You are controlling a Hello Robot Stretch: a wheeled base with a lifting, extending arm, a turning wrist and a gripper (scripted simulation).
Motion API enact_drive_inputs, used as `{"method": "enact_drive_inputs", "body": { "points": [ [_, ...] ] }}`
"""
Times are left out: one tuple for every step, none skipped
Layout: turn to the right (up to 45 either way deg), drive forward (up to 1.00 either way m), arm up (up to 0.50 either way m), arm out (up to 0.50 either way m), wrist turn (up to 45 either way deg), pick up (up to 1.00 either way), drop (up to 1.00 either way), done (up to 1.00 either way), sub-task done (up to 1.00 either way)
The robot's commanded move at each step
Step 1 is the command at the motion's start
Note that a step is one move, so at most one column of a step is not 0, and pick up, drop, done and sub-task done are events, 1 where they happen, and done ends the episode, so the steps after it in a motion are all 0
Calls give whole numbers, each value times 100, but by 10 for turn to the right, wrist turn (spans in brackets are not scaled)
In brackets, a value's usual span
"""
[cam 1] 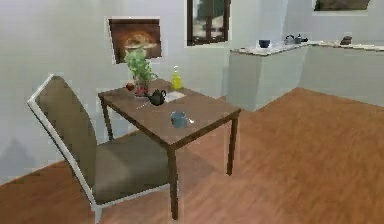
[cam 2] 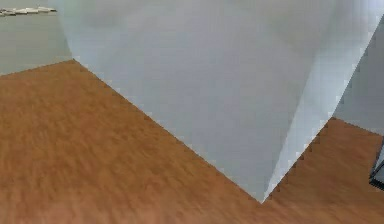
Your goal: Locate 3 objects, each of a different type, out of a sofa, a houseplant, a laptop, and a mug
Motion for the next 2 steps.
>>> {"method": "enact_drive_inputs", "body": {
  "points": [
    [0,45,0,0,0,0,0,0,0],
    [0,0,0,0,0,0,0,100,0]
  ]
}}
